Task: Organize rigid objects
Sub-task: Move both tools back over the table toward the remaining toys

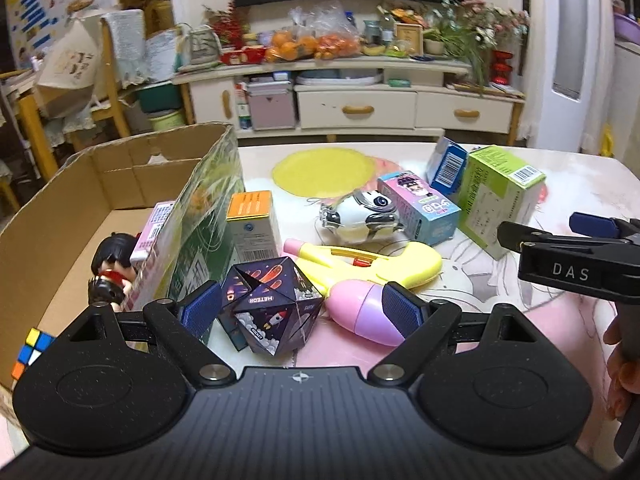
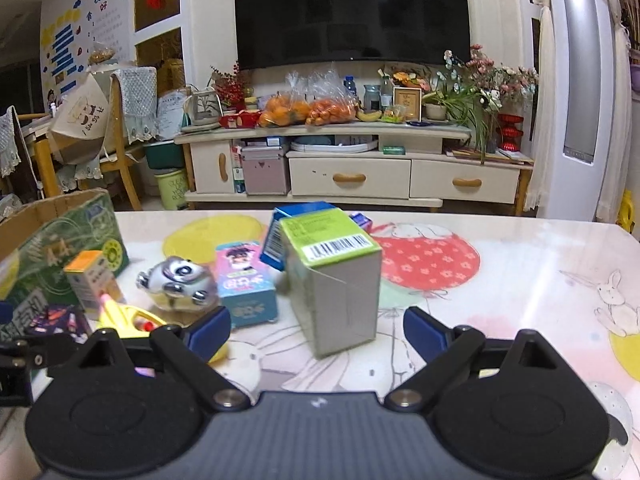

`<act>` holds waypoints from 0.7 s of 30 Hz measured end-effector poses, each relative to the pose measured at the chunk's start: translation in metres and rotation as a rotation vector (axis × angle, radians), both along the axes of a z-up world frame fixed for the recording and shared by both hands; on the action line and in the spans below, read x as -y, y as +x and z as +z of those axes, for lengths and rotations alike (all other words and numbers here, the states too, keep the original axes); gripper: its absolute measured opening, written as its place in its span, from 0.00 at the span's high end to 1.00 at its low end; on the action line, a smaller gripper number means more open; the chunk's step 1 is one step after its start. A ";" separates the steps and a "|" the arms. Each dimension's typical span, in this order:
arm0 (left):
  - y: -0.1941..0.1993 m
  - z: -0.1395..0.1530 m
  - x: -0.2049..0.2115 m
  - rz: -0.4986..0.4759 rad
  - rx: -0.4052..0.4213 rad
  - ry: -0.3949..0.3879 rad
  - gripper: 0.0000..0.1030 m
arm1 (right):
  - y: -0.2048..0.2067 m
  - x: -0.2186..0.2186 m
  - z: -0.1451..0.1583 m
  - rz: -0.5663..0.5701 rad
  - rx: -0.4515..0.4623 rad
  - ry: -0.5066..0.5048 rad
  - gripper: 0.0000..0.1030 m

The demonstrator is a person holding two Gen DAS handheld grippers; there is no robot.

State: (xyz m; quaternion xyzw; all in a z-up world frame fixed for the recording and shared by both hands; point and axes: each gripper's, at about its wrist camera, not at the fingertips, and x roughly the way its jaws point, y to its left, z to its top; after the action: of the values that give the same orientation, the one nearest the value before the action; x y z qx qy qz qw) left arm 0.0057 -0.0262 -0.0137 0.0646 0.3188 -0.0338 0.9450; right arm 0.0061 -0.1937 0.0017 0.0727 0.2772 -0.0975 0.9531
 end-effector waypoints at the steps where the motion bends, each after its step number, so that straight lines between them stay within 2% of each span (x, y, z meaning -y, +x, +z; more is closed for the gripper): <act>1: -0.002 -0.001 0.002 0.004 0.004 0.000 0.00 | 0.001 0.003 -0.002 0.000 -0.003 0.000 0.09; 7: -0.012 -0.010 0.017 0.054 0.028 -0.016 0.00 | 0.008 0.015 -0.008 -0.002 0.010 0.011 0.09; 14: -0.016 -0.031 0.019 0.209 0.040 0.001 0.00 | 0.019 0.019 -0.012 0.034 0.028 0.028 0.05; 21: -0.003 -0.032 0.017 0.264 0.078 0.010 0.00 | 0.028 0.016 -0.018 0.062 0.013 0.028 0.05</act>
State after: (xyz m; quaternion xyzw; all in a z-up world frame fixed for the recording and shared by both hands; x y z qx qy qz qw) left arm 0.0023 -0.0429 -0.0458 0.0280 0.2877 0.0947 0.9526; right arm 0.0339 -0.2093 -0.0166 0.0781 0.2747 -0.0638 0.9562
